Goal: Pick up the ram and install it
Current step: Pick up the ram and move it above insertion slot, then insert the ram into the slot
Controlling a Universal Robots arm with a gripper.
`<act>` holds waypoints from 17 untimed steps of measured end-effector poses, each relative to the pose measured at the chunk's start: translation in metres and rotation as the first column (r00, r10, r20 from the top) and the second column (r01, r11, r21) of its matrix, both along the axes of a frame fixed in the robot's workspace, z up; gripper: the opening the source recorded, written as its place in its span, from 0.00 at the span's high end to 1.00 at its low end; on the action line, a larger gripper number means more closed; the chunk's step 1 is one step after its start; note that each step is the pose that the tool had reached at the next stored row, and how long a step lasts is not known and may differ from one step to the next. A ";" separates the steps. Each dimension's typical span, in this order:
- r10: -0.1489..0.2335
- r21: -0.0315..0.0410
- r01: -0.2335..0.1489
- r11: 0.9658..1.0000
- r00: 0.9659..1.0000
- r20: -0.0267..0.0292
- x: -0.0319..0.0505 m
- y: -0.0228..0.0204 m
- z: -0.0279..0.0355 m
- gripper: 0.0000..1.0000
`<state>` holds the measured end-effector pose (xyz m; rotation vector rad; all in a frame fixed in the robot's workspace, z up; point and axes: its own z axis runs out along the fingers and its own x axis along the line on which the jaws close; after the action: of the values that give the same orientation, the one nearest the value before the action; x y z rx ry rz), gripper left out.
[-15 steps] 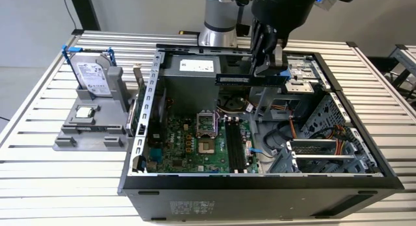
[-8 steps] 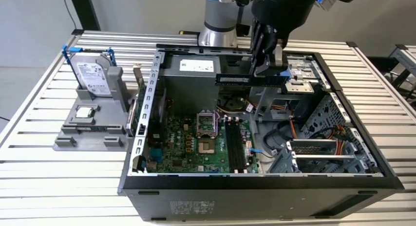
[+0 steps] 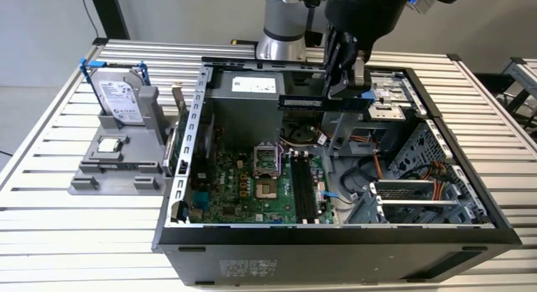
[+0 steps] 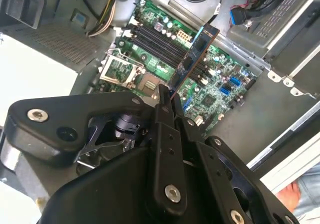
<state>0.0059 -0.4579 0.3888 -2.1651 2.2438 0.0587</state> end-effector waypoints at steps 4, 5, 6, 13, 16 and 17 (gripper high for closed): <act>-0.072 0.000 0.072 0.997 0.997 0.000 -0.0001 0.0000 0.0000 1.00; -0.089 0.000 0.089 0.996 0.996 0.000 0.0000 0.0000 0.0000 1.00; -0.106 0.000 0.106 0.994 0.994 0.000 0.0000 0.0000 0.0000 1.00; -0.219 0.000 0.219 0.976 0.976 0.000 -0.0001 0.0000 -0.0001 1.00; -0.266 0.000 0.266 0.964 0.964 0.000 -0.0001 0.0000 -0.0001 1.00; -0.280 0.000 0.280 0.960 0.960 0.000 -0.0001 0.0000 -0.0001 1.00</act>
<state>0.0058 -0.4579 0.3887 -1.8234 2.5234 0.0527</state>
